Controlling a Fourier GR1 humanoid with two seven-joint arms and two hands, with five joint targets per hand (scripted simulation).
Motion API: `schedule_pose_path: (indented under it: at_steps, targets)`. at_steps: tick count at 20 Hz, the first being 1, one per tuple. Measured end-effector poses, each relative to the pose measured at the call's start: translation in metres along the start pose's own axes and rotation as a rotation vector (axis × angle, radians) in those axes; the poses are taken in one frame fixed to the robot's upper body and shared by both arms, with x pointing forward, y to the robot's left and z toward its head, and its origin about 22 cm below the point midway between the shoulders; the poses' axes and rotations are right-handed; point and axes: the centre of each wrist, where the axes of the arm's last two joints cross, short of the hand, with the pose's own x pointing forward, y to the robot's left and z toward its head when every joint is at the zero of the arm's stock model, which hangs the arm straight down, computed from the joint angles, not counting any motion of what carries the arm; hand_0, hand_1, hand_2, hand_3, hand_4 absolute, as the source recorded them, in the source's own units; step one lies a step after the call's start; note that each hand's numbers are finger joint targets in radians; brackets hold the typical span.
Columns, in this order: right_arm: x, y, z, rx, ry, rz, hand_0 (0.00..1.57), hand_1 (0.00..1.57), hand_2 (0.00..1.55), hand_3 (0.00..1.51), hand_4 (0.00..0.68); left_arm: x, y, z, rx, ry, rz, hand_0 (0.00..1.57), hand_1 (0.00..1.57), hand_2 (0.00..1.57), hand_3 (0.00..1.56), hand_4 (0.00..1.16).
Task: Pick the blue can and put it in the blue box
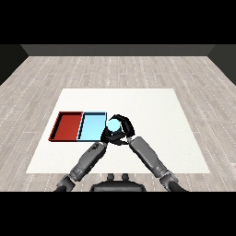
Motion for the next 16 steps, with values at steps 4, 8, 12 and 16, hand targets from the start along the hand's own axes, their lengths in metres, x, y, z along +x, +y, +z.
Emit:
schedule_pose_path:
  at_steps: [4, 8, 12, 16]
  targets:
    - [0.001, 0.012, 0.003, 0.02, -0.003, -0.002, 1.4, 1.4, 1.44, 1.39, 0.609, -0.002, 0.01, -0.002, 0.003, -0.013, -0.096, 0.13, 0.13, 0.45, 0.0, 0.6]
    - [0.001, 0.017, 0.002, 0.04, 0.004, 0.005, 1.47, 1.47, 1.47, 1.4, 0.596, -0.001, 0.006, -0.005, 0.04, -0.024, -0.21, 0.32, 0.32, 0.52, 0.17, 0.0]
    - [-0.005, 0.02, 0.009, 0.046, -0.005, 0.017, 1.46, 1.46, 1.46, 1.39, 0.595, -0.005, 0.011, -0.003, 0.029, -0.016, -0.357, 0.0, 0.0, 0.15, 0.0, 0.31]
    - [-0.004, 0.022, 0.006, 0.061, -0.015, 0.016, 1.45, 1.45, 1.45, 1.4, 0.61, -0.003, 0.012, -0.003, 0.073, -0.024, -0.324, 0.7, 0.7, 0.8, 0.54, 0.71]
